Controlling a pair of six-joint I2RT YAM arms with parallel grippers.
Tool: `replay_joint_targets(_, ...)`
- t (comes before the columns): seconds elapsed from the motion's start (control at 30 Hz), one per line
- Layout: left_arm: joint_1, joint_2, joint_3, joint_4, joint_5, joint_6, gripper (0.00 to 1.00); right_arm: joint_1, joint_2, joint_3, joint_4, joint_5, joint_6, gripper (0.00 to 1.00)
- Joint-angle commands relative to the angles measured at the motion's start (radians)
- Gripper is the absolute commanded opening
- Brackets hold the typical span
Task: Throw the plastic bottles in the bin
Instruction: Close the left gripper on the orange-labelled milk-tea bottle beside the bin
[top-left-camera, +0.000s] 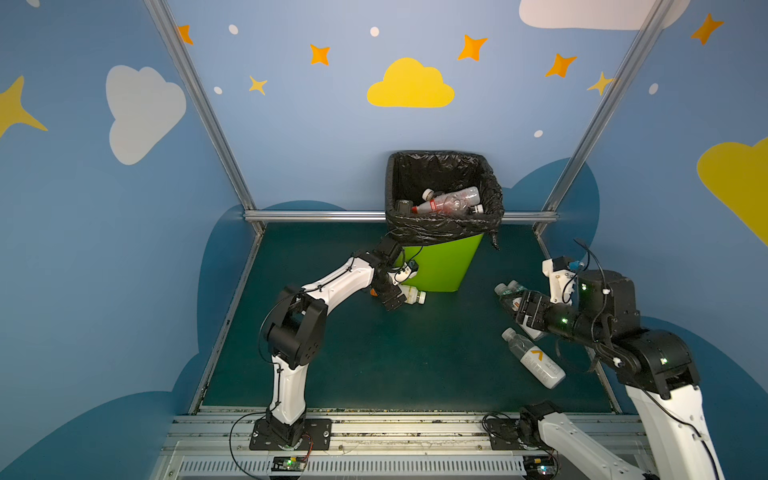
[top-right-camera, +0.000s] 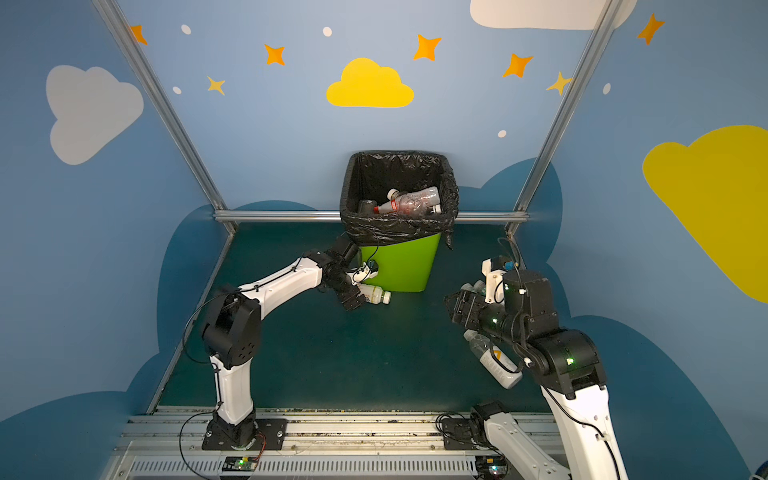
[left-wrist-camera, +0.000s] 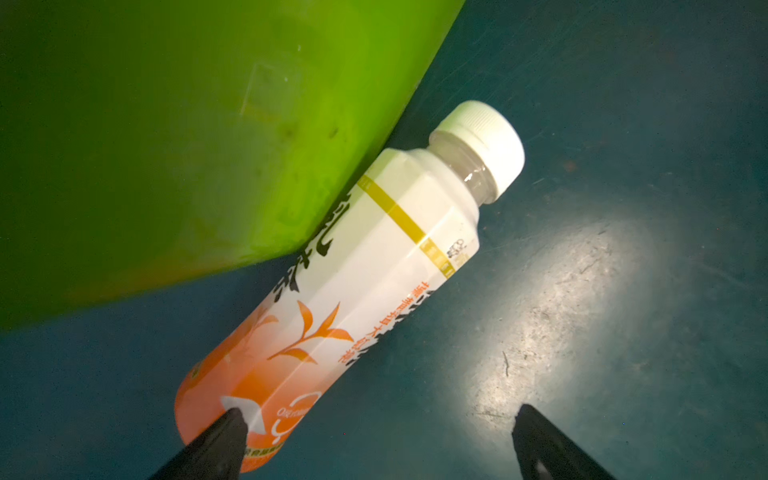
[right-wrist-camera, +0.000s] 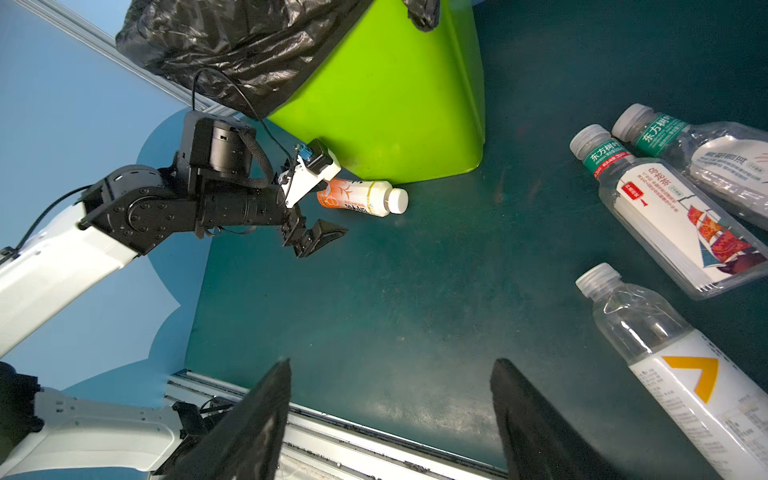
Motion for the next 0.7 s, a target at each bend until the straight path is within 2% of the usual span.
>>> replay_joint_targets(0.0,0.002,0.039,0.031,0.01,-0.041,0.052,1.0,-0.002,0.019,0.04,-0.027,0.019,-0.024,0.76)
replay_joint_targets(0.27,0.009,0.112,0.058,0.026,-0.096,0.075,1.0,-0.002,0.045,0.068,-0.045,0.033,-0.043,0.77)
replay_joint_targets(0.53,0.006,0.16,0.116,-0.107,-0.033,0.025,1.0,-0.003,0.029,0.071,-0.05,0.061,-0.059,0.77)
replay_joint_targets(0.67,0.006,0.171,0.134,-0.228,0.003,-0.018,1.0,-0.006,0.017,0.068,-0.051,0.068,-0.067,0.78)
